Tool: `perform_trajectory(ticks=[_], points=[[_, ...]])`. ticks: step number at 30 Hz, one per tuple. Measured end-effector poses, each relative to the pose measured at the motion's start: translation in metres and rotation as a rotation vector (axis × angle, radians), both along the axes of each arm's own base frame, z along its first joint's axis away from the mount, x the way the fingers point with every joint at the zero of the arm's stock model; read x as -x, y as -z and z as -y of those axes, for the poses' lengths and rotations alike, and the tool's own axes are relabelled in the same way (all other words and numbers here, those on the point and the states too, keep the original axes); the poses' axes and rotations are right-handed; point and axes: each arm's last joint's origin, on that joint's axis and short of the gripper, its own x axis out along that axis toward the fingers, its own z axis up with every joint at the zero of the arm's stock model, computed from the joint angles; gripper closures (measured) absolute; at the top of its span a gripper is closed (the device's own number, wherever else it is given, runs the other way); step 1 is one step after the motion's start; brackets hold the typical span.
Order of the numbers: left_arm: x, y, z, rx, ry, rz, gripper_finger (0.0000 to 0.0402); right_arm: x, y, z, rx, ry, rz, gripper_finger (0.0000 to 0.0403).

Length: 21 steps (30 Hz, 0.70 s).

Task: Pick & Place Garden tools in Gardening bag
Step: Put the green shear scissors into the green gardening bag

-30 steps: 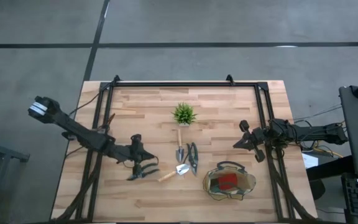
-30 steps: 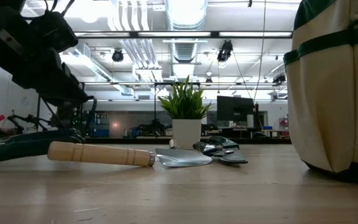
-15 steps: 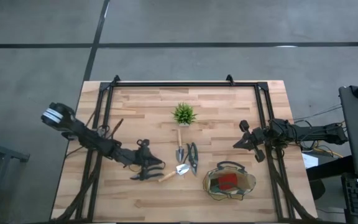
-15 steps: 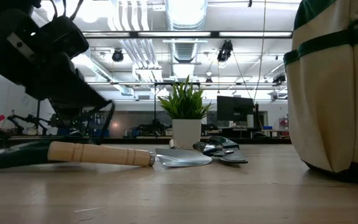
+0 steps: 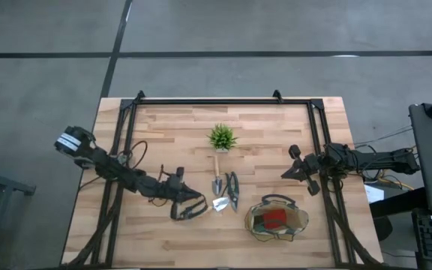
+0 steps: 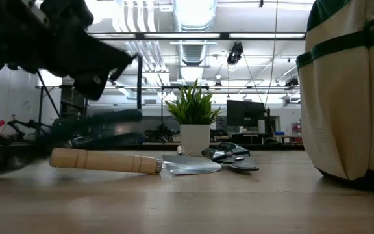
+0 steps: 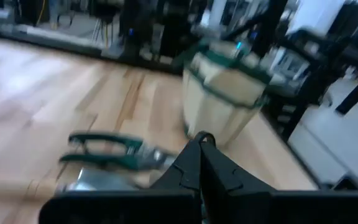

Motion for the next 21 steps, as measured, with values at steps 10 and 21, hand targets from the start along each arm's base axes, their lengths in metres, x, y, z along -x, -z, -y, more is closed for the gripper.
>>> perform_trajectory(ticks=[10, 21], points=[[-0.004, -0.014, 0.004, -0.020, 0.014, 0.098, 0.0401, 0.000, 0.000, 0.000, 0.000, 0.000, 0.000, 0.0394], [-0.018, -0.038, 0.012, -0.042, 0.026, 0.197, 0.0401, 0.000, 0.000, 0.000, 0.000, 0.000, 0.000, 0.0394]])
